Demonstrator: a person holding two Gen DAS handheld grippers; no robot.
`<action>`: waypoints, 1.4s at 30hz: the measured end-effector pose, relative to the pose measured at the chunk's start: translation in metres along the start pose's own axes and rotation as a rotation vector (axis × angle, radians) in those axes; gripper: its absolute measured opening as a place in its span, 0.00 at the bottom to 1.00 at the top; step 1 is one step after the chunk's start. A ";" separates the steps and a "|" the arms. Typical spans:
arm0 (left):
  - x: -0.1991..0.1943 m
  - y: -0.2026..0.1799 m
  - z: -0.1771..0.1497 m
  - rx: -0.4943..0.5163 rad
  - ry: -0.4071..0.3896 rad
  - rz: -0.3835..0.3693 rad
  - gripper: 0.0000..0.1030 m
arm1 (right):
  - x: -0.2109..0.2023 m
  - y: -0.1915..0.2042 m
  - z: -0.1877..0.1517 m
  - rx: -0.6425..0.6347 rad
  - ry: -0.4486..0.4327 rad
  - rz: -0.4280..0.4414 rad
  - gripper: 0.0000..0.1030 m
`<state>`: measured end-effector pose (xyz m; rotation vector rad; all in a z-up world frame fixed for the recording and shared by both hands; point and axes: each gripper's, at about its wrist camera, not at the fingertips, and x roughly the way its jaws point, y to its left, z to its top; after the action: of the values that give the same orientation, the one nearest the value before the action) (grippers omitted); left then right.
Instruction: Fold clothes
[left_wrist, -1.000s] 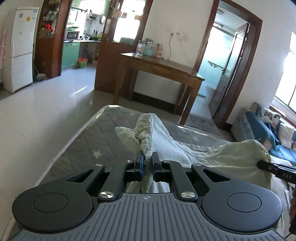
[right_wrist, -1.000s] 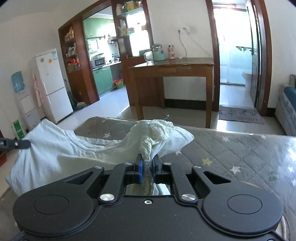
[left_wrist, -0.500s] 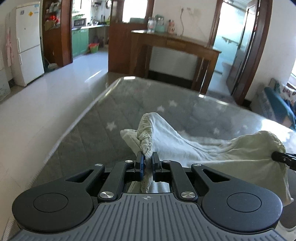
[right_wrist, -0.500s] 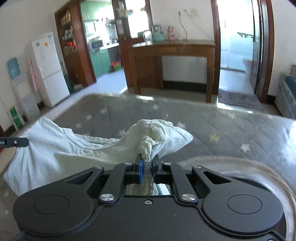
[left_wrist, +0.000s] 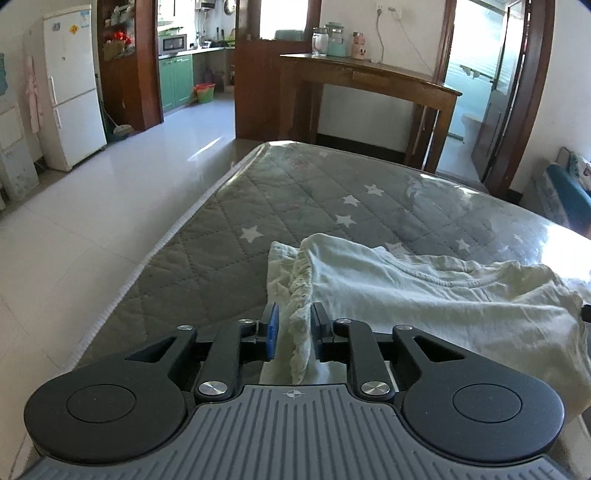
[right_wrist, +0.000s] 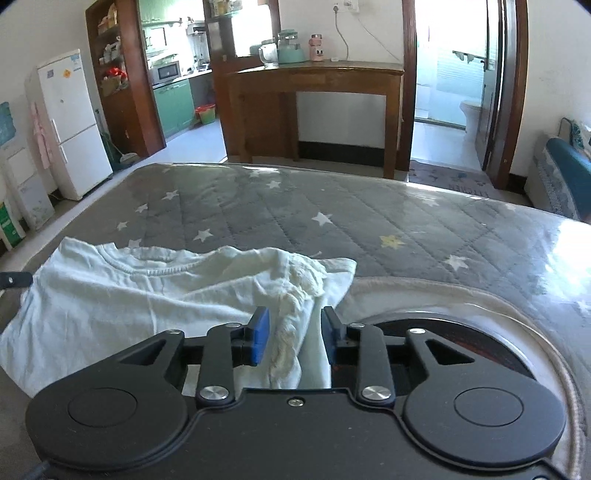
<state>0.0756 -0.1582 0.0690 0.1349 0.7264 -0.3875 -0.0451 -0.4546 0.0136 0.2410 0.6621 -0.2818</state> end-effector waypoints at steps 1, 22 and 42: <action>-0.004 0.000 -0.002 0.008 -0.008 0.011 0.33 | -0.003 0.000 -0.003 -0.003 0.001 -0.007 0.32; -0.055 0.012 -0.081 0.047 -0.030 0.127 0.41 | -0.094 -0.050 -0.101 0.010 0.005 -0.192 0.58; -0.049 0.038 -0.102 -0.028 -0.034 0.258 0.59 | -0.155 -0.154 -0.180 0.215 -0.040 -0.484 0.71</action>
<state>-0.0067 -0.0831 0.0254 0.1928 0.6712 -0.1329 -0.3150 -0.5153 -0.0462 0.2774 0.6448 -0.8224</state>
